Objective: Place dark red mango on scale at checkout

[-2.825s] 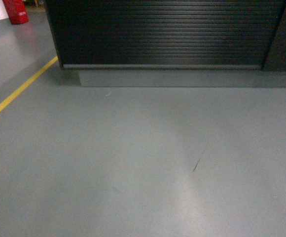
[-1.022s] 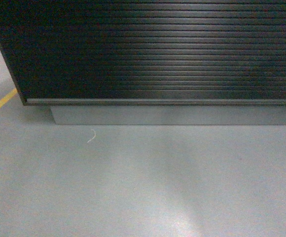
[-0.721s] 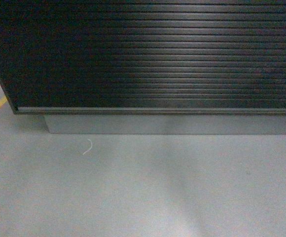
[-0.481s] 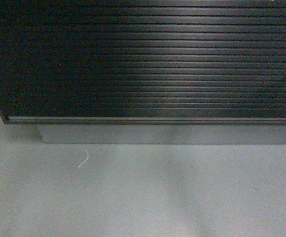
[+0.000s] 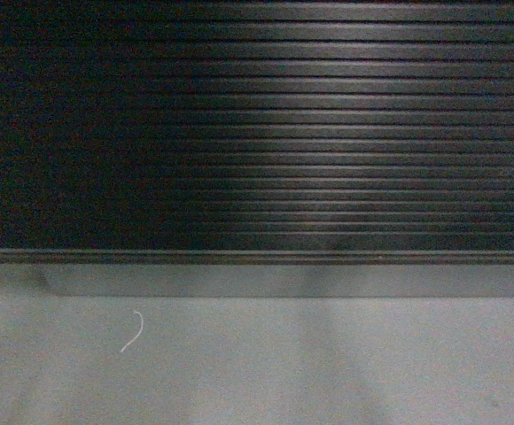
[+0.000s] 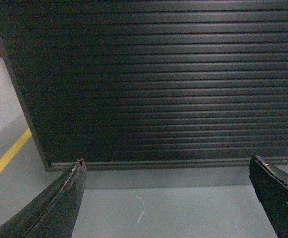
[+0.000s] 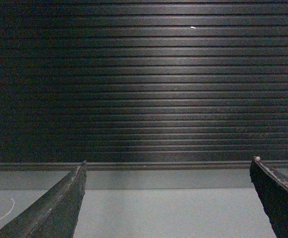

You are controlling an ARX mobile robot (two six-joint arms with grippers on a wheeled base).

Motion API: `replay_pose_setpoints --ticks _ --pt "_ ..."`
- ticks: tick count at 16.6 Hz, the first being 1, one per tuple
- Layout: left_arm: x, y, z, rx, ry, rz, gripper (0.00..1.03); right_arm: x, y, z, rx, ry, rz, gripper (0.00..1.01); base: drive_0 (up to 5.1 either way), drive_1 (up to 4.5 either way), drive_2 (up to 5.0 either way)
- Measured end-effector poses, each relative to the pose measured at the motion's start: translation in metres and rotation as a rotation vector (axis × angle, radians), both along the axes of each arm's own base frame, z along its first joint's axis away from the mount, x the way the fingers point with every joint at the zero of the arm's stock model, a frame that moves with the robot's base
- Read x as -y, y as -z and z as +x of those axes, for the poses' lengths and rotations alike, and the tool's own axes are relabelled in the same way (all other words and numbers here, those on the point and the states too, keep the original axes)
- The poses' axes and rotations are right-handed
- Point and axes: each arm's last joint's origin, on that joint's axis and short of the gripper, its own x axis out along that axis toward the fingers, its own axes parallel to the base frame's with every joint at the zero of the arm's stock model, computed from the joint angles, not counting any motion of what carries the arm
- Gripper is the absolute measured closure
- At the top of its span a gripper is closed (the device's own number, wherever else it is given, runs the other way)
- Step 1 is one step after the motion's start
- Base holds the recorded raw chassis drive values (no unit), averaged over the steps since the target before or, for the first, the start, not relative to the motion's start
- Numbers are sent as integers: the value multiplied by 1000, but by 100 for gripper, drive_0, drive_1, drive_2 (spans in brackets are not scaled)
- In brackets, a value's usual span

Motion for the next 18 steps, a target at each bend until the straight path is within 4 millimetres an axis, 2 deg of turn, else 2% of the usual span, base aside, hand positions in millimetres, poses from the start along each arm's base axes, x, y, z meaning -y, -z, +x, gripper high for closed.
replay_pose_setpoints --ticks 18 --pt "0 0 0 0 0 0 5 0 0 0 0 0 0 3 -1 316 -318"
